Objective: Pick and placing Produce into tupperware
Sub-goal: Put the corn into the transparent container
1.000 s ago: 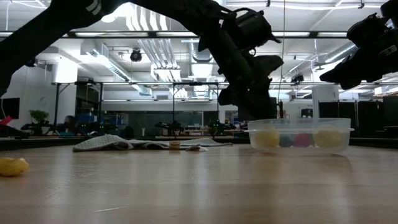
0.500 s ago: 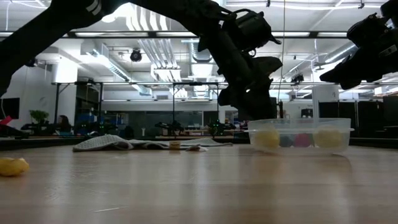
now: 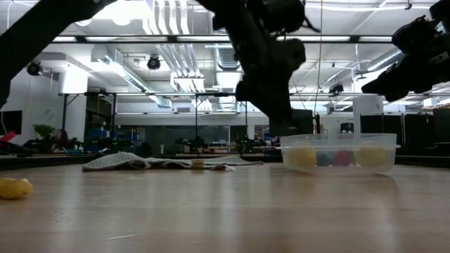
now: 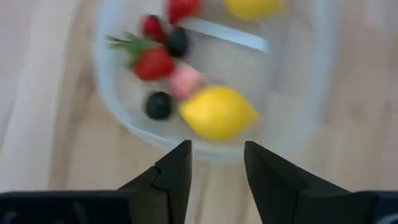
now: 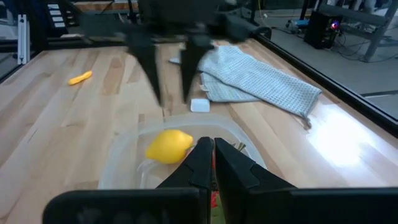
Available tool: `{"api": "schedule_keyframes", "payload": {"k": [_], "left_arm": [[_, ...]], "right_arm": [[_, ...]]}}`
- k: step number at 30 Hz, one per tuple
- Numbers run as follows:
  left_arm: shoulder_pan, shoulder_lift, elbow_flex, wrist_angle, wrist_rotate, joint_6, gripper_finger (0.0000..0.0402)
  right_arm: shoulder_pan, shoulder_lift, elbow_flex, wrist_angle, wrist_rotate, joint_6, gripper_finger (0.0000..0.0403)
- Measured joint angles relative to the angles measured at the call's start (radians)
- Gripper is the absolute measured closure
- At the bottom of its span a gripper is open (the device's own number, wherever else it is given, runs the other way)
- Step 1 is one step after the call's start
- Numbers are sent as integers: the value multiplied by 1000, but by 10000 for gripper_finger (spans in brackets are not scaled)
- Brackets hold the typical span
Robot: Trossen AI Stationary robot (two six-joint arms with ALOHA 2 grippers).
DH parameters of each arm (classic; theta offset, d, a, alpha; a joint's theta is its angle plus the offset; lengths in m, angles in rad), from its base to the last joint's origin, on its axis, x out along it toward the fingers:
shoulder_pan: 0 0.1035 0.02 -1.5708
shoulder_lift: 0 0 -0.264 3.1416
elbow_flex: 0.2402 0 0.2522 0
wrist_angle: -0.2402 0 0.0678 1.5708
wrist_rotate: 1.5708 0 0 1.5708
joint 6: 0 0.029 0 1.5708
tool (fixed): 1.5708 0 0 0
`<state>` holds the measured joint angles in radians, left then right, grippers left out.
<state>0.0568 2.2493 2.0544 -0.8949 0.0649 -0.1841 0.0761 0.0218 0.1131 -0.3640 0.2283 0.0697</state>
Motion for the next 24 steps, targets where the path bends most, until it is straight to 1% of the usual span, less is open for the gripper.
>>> {"api": "schedule_keyframes", "payload": {"k": [6,12,15,19,24], "left_arm": [[-123,-42,0,-135,-59,89,270],[-244,-71,-1,-258,-136,102,270],[-289,-78,-2,-343,-199,39,270],[-340,-79,-5,-486,-203,-52,270],[-378,-82,-78,-524,-199,-132,270]], "right_arm": [[0,6,0,-1,-3,1,394],[0,7,0,0,-2,-1,394],[0,7,0,1,-1,-3,394],[0,7,0,1,0,-5,394],[0,5,0,1,0,-19,394]]}}
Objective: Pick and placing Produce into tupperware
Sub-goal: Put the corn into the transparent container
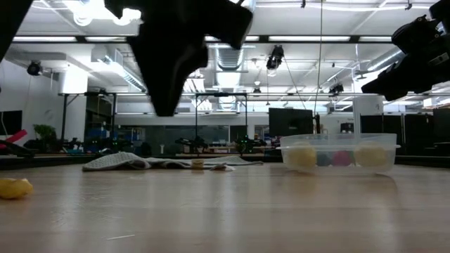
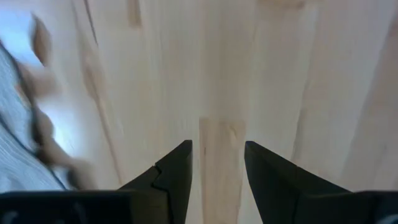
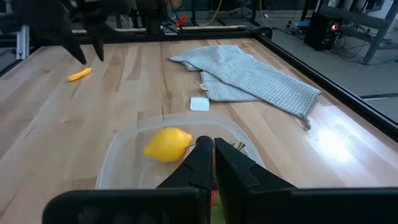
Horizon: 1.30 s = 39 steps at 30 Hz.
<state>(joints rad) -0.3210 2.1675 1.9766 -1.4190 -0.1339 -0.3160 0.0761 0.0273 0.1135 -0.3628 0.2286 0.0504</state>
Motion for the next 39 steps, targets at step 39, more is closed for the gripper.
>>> {"api": "schedule_keyframes", "payload": {"k": [39], "left_arm": [[-229,-105,-396,162,154,-19,164]], "right_arm": [[0,0,0,1,0,-6,394]]}}
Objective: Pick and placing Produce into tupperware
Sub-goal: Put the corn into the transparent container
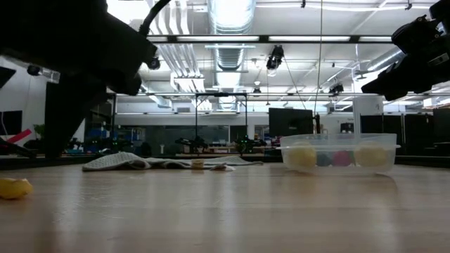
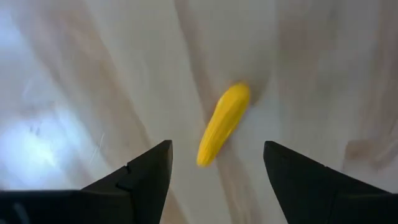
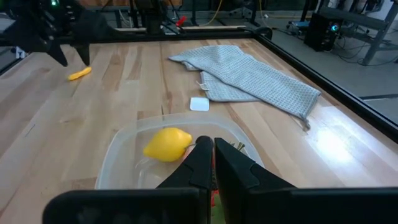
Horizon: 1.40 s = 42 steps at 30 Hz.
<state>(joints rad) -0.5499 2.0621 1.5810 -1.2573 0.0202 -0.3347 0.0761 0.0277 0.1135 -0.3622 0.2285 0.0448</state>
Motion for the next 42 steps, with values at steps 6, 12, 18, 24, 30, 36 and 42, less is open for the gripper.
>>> {"api": "schedule_keyframes", "payload": {"k": [6,12,18,24,30,36,42], "left_arm": [[-2,0,-53,132,9,1,164],[-3,0,-88,133,14,1,164],[-5,-6,-131,175,18,2,164],[-5,-6,-137,182,25,20,177],[-5,-5,-148,203,44,60,247],[-1,-3,-165,229,50,52,345],[12,-2,-176,237,62,-3,393]], "right_arm": [[0,0,0,0,0,0,394],[0,0,0,0,0,0,394],[0,0,0,0,0,0,394],[0,0,0,0,0,0,394],[0,0,0,0,0,0,394],[0,0,0,0,0,0,394],[0,0,0,0,0,0,394]]}}
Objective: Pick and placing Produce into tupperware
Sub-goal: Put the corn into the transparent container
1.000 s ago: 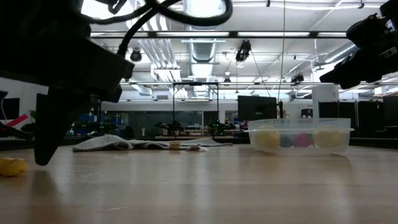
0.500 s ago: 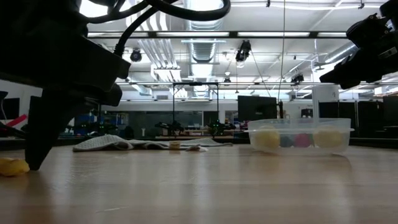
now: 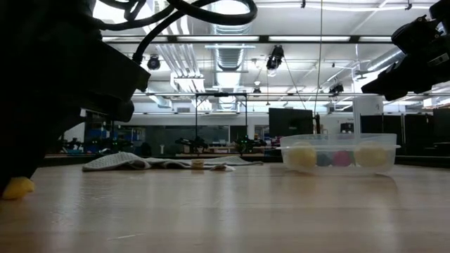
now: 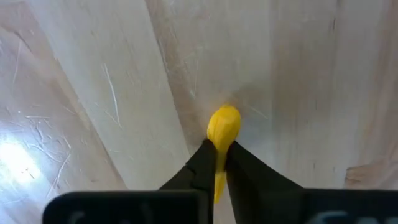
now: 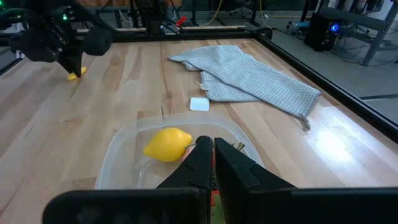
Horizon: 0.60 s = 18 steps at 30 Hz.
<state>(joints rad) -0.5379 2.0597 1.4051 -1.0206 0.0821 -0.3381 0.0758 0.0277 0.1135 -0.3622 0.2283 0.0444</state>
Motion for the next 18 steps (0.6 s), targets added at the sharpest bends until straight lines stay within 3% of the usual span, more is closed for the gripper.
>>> {"api": "schedule_keyframes", "payload": {"k": [8,18], "left_arm": [[25,-1,43,-27,-1,5,400],[82,-33,115,25,-114,59,401]], "right_arm": [[0,0,0,0,0,0,394],[0,0,0,0,0,0,394]]}}
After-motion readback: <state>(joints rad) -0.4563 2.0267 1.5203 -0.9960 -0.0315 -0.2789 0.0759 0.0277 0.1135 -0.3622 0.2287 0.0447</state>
